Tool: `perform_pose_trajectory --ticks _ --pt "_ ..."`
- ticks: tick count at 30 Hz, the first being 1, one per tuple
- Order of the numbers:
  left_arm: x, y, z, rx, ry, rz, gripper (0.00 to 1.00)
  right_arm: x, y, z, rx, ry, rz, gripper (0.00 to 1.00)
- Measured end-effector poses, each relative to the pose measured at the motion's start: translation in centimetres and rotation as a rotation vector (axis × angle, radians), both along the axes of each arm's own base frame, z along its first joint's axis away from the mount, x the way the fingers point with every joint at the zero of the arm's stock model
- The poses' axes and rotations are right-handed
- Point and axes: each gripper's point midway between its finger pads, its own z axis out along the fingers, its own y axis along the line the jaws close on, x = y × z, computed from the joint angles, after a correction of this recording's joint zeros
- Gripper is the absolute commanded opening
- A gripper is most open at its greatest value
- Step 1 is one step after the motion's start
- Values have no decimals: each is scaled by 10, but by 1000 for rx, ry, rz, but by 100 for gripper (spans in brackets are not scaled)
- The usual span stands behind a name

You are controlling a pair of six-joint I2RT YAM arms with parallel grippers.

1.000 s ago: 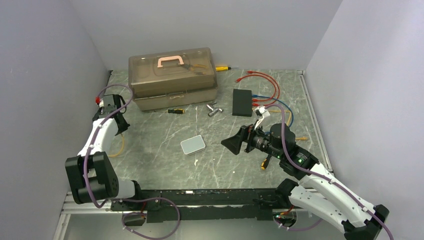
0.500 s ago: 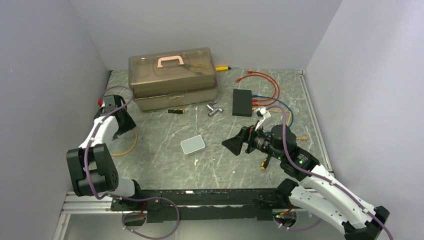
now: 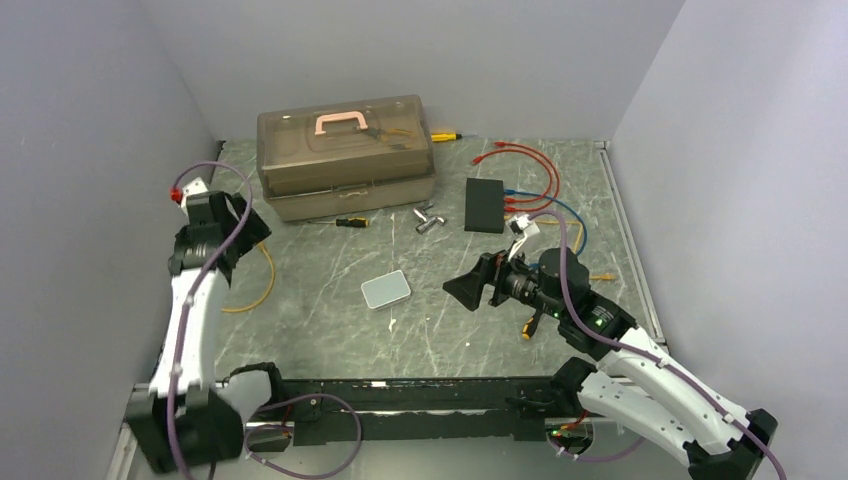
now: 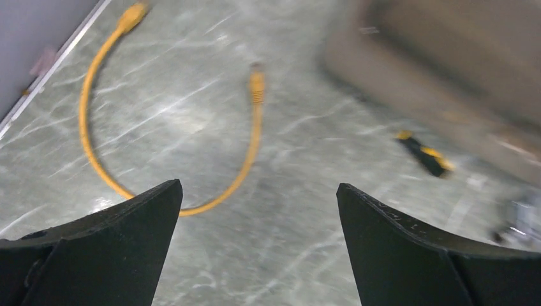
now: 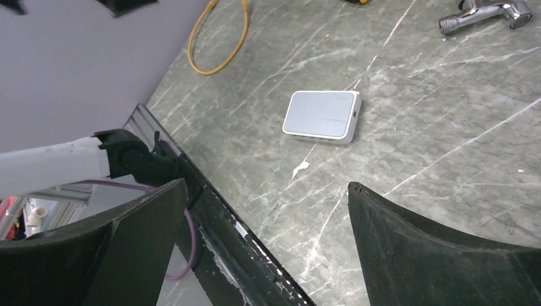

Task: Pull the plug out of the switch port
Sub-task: Place the connector at the corner of the board, then move the switch port to the center of the board.

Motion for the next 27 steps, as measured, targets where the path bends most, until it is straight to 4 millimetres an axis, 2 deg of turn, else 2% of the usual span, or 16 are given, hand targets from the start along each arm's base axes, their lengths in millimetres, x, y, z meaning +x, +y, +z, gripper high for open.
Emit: perform_pose_trajectory --ticks 2,4,6,7,9,10,12,14,16,21,24,27 --pt "-3 -19 39 1 -150 -46 99 3 2 -5 -17 9 2 100" --pt "-9 -55 76 -26 -320 -145 99 6 5 -11 -30 19 3 100" --pt "-20 -96 90 -84 -449 -265 99 12 11 -20 -45 33 5 100" --pt "-27 -117 89 -125 -484 -322 99 16 15 -27 -54 43 7 99" --pt "-40 -155 66 -204 -474 -429 99 23 23 -41 -74 67 12 99" --pt "-46 -174 46 -236 -429 -477 99 27 26 -48 -84 79 13 98" --pt "-60 -200 5 -264 -330 -541 99 37 36 -66 -110 108 15 97" --pt "-74 -216 -33 -275 -245 -582 99 45 44 -85 -136 137 15 96" --pt "-86 -220 -66 -286 -188 -586 97 53 50 -104 -162 165 14 94" --pt "-88 -221 -105 -325 -169 -533 95 70 65 -157 -234 236 11 90" --pt "-84 -225 -115 -341 -168 -519 94 79 73 -186 -271 281 12 88" --pt "-75 -232 -115 -361 -193 -513 94 87 83 -201 -277 300 16 85"
